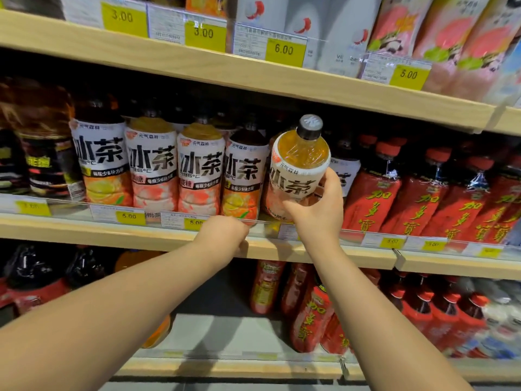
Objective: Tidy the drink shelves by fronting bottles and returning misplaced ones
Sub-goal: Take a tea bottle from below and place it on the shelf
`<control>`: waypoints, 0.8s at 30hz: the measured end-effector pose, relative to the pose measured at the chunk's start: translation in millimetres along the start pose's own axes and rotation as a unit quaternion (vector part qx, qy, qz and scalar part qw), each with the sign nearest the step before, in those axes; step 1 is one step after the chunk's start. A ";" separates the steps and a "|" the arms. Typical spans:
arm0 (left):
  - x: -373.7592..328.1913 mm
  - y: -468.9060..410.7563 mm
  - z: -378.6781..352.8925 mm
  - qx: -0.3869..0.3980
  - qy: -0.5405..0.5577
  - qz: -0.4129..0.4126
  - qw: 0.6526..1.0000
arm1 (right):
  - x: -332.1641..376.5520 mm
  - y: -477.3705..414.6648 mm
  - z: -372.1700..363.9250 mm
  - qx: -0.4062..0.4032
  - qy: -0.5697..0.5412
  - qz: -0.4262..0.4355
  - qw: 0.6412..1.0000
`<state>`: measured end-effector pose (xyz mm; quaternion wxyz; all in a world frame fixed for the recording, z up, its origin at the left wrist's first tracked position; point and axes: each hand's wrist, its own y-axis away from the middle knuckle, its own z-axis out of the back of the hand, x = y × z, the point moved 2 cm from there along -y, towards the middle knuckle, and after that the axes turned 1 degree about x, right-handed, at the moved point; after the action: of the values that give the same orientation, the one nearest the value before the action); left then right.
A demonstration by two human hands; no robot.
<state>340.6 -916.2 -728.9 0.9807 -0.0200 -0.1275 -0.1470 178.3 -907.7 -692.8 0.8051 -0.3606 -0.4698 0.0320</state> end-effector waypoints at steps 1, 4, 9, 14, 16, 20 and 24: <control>-0.4 0.3 1.0 0.002 -0.002 0.000 1.000 | -3.1 -1.1 -4.6 0.000 0.007 -0.001 1.000; -1.5 1.9 2.4 0.001 0.009 0.007 1.000 | -9.1 -6.3 -17.9 0.009 0.049 -0.008 0.999; -1.8 3.0 0.5 -0.001 0.005 0.014 1.000 | -12.1 -12.5 -29.0 0.003 0.123 -0.028 0.992; -1.7 3.1 0.8 -0.011 0.029 0.018 0.999 | -15.4 -9.1 -33.1 0.008 0.176 -0.066 0.982; -1.3 3.9 -0.6 -0.023 0.031 0.018 0.999 | -13.6 -10.5 -34.2 0.016 0.188 -0.072 0.979; 1.7 6.3 -7.2 -0.030 0.067 0.023 0.997 | -8.9 -7.2 -38.1 0.034 0.217 -0.049 0.974; 6.9 16.8 -25.2 -0.115 0.113 0.005 0.987 | -11.3 0.3 -33.3 0.072 0.225 -0.020 0.972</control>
<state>358.0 -904.1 -751.5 0.9806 -0.1169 0.0017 -0.1571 198.1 -930.2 -711.2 0.9142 -0.2903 -0.2808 -0.0327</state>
